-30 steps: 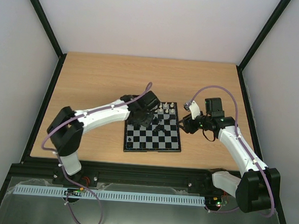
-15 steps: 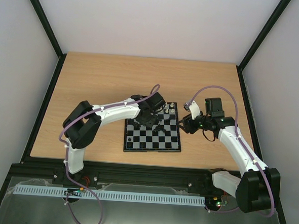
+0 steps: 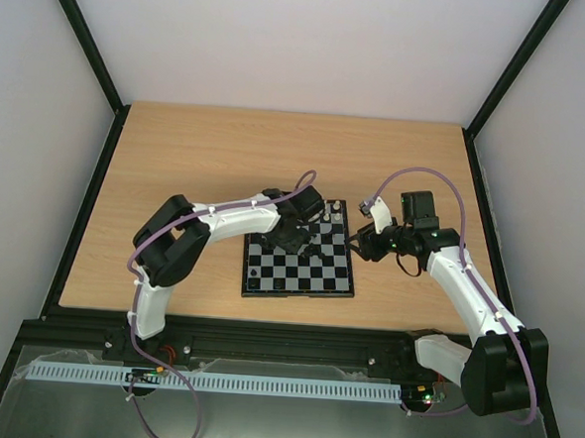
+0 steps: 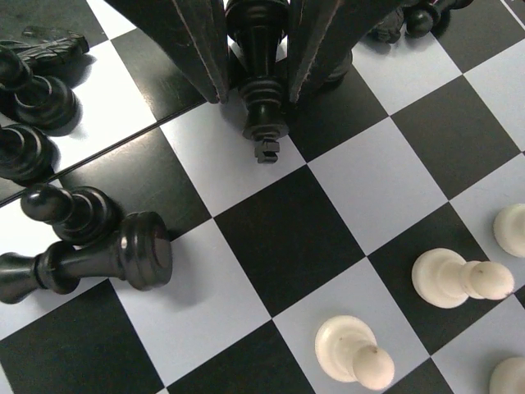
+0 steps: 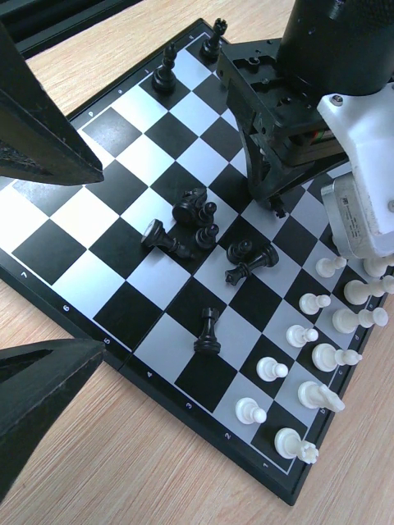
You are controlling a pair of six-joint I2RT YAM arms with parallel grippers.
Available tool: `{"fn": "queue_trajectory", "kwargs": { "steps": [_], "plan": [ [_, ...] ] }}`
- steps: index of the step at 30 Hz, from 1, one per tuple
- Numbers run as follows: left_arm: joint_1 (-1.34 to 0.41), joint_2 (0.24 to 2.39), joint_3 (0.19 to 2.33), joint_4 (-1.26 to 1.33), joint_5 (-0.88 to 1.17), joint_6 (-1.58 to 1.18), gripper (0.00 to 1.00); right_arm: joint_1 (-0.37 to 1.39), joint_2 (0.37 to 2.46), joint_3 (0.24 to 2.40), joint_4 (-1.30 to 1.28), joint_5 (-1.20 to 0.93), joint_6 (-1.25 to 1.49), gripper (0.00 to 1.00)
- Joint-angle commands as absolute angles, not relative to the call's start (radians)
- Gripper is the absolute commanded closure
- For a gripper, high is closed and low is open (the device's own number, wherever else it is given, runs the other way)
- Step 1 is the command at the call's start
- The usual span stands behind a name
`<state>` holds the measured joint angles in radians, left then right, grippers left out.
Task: Set up the chess pieces on the board
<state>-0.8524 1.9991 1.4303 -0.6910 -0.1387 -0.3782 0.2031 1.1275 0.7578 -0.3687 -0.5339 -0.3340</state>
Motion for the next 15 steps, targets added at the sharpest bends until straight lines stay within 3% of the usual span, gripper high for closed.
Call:
{"fn": "queue_trajectory", "kwargs": {
  "steps": [1, 15],
  "plan": [
    [-0.850, 2.003, 1.435, -0.699, -0.132, -0.384, 0.80, 0.201, 1.126, 0.747, -0.400, -0.551, -0.350, 0.47],
    [-0.867, 1.967, 1.384, -0.739, -0.177, -0.394, 0.76, 0.201, 1.134, 0.747, -0.401, -0.549, -0.352, 0.47]
  ]
}}
